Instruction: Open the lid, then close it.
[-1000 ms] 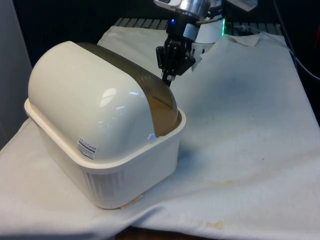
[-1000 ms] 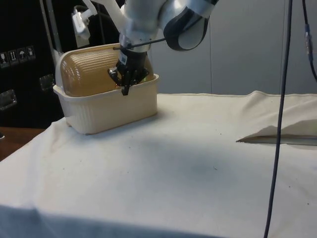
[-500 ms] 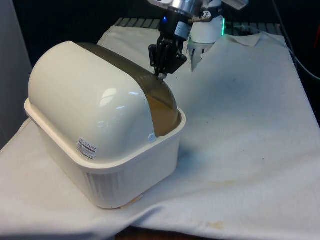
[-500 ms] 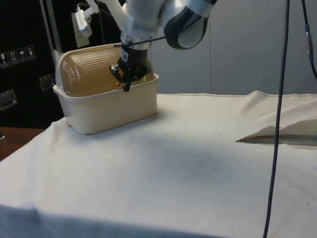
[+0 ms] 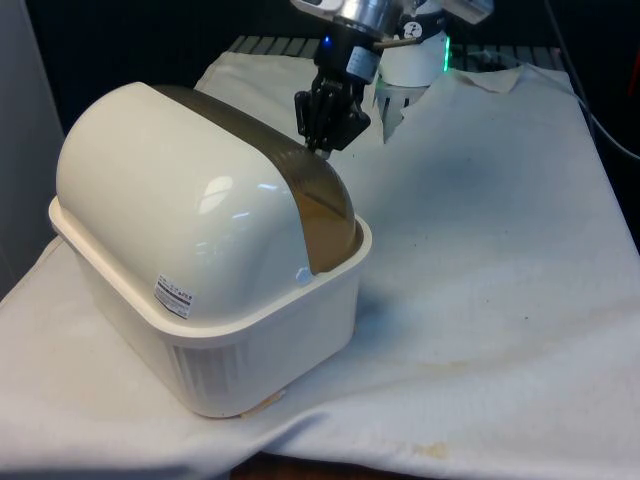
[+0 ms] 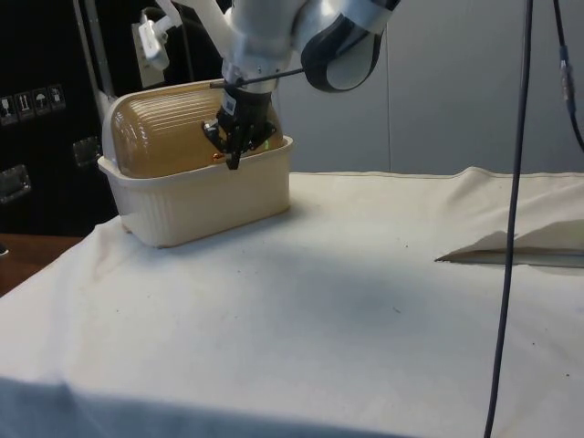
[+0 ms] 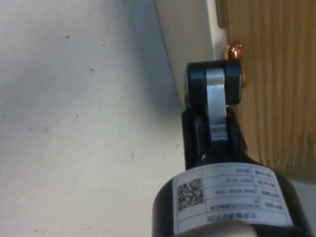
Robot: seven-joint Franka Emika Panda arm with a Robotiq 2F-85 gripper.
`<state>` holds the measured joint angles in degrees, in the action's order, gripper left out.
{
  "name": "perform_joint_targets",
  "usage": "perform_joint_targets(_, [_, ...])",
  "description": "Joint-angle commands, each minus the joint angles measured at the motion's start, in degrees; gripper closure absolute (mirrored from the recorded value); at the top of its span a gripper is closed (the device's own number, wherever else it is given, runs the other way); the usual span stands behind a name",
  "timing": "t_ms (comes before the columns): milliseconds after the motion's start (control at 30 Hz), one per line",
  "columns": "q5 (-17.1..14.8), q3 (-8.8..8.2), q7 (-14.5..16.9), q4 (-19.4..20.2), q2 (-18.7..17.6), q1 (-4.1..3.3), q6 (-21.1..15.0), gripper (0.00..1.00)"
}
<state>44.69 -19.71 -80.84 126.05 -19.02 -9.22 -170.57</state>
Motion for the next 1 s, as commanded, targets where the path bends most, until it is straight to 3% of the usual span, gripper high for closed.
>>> perform_joint_targets(0, [1.6, -1.55, -1.9, -1.3, -0.5, -0.92, -0.5, 1.0])
perform_joint_targets(167, [1.7, -1.72, -2.0, -1.5, -0.5, -0.97, -0.5, 1.0])
perform_joint_targets(200, [0.0, -0.06, -0.1, -0.2, -0.1, 0.0, 0.0, 1.0])
perform_joint_targets(233, [1.7, -1.83, -2.1, -1.6, -0.5, -0.97, -0.4, 1.0])
perform_joint_targets(500, [1.9, -2.23, -2.7, -2.1, -0.5, -1.15, -0.2, 1.0])
perform_joint_targets(533, [0.0, -0.34, -0.6, -0.7, -0.1, 0.0, 0.0, 1.0])
perform_joint_targets(567, [1.9, -2.29, -2.8, -2.3, -0.5, -1.15, -0.2, 1.0])
perform_joint_targets(733, [2.0, -2.46, -3.2, -2.6, -0.5, -1.2, -0.1, 1.0])
perform_joint_targets(767, [0.0, -0.52, -1.0, -1.1, -0.1, 0.0, 0.1, 1.0])
perform_joint_targets(800, [2.0, -2.52, -3.2, -2.7, -0.5, -1.2, -0.1, 1.0])
perform_joint_targets(967, [1.9, -2.52, -3.3, -2.8, -0.3, -1.15, 0.0, 1.0])
